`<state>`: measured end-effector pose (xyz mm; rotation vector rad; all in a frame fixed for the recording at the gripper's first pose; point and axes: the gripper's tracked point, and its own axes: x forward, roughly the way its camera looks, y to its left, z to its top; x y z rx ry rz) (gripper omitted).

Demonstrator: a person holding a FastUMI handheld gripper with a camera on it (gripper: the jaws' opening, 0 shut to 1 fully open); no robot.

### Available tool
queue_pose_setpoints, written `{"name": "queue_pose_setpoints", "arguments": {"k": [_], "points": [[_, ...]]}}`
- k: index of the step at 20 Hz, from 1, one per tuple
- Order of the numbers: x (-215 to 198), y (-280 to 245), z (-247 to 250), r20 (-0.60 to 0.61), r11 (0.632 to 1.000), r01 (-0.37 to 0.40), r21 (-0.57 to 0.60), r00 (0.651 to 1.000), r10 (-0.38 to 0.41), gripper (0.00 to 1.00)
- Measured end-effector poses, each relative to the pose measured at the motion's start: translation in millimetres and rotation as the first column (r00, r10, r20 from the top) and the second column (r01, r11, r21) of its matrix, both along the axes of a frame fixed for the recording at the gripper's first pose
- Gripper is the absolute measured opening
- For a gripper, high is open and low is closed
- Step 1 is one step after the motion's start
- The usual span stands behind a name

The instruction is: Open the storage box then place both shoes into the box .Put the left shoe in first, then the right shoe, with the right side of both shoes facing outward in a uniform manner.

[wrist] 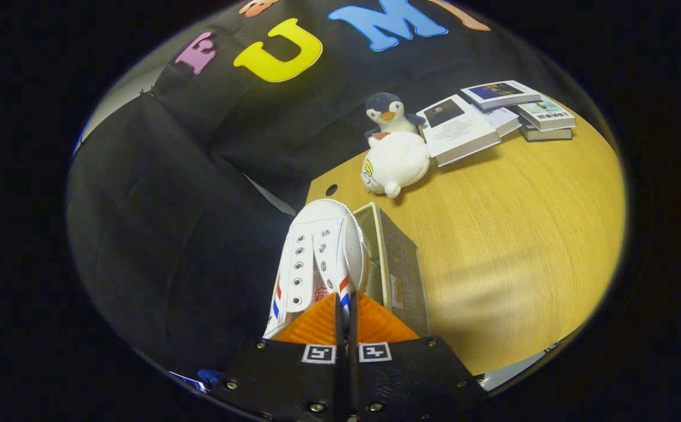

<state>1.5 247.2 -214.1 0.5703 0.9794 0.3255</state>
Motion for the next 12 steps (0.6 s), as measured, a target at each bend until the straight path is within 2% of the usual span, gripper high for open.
{"name": "queue_pose_setpoints", "arguments": {"k": [3,4,5,6,7,8,9,12], "points": [[-8.1,1.8,-16.5,-0.009,0.995,-0.019,-0.094,1.0,0.019,0.01],[-5.9,7.6,-14.4,0.008,0.997,-0.016,-0.072,1.0,0.017,0.08],[-3.4,10.9,-10.9,0.027,0.998,-0.003,-0.055,1.0,0.004,0.2],[2.4,6.5,-2.1,0.059,0.998,0.012,-0.059,0.998,-0.008,0.4],[5.4,2.0,8.6,0.089,0.998,0.017,-0.059,0.996,-0.012,0.55],[7.0,-4.8,15.4,0.118,0.997,0.024,-0.079,0.993,-0.014,0.91],[13.1,-17.6,24.7,0.159,0.993,0.034,-0.115,0.987,-0.016,1.0],[17.3,-50.1,48.0,0.268,0.975,0.069,-0.21,0.963,-0.01,0.98]]}}
